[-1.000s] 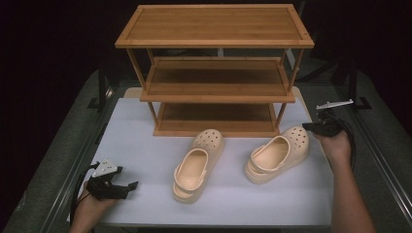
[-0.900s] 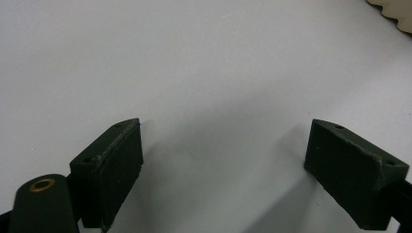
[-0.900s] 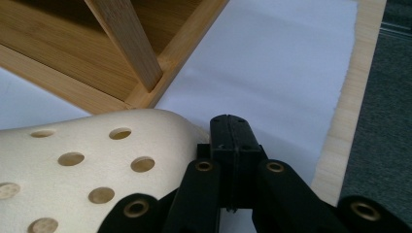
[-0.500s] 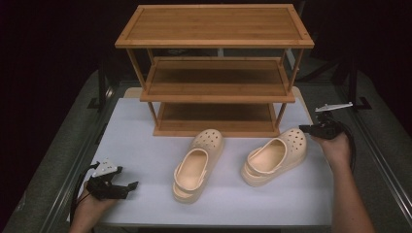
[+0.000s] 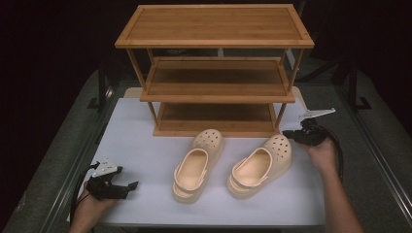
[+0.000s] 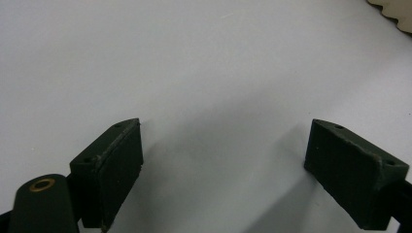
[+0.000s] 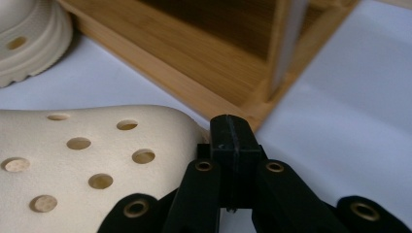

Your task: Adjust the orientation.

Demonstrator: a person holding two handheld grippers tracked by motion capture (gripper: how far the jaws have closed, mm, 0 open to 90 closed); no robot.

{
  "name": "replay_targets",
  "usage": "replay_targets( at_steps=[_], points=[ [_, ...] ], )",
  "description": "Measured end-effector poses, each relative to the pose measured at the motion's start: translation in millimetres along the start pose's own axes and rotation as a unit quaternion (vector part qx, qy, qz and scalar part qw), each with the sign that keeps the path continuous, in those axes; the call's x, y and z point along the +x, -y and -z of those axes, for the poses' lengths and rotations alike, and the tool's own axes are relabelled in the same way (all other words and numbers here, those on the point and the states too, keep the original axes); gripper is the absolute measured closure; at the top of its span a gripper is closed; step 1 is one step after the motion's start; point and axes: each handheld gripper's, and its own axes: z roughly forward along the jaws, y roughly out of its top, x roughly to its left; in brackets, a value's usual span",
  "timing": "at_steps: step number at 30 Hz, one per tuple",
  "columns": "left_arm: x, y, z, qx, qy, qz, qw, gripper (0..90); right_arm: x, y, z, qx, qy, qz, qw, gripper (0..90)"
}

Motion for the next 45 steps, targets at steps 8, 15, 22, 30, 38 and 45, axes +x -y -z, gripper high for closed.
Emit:
replay_targets(
  at_steps=[8, 15, 22, 30, 38, 45],
  points=[
    [-0.1, 0.1, -0.1, -0.001, 0.0, 0.0, 1.0, 13.0, 22.4, -2.5, -9.5, -0.002, -0.025, 0.018, 0.9995, 90.0],
    [0.0, 0.2, 0.0, 0.0, 0.0, 0.0, 1.0, 13.0, 27.4, 1.5, -3.3, -0.022, -0.014, 0.007, 0.9996, 89.9],
    [0.0, 0.1, 0.0, 0.0, 0.0, 0.0, 1.0, 13.0, 37.4, 22.3, 28.3, -0.039, -0.005, 0.003, 0.9992, 89.9],
    [0.0, 0.2, 0.0, 0.0, 0.0, 0.0, 1.0, 13.0, 65.4, 55.0, 48.7, -0.022, -0.002, 0.007, 0.9997, 89.9],
    [0.0, 0.2, 0.0, 0.0, 0.0, 0.0, 1.0, 13.0, 85.7, 75.0, 45.0, 0.003, -0.005, 0.006, 1.0, 89.9],
    [0.1, 0.2, 0.0, 0.0, 0.0, 0.0, 1.0, 13.0, 82.4, 72.8, 36.5, 0.007, -0.001, 0.0, 1.0, 89.9]
  ],
)
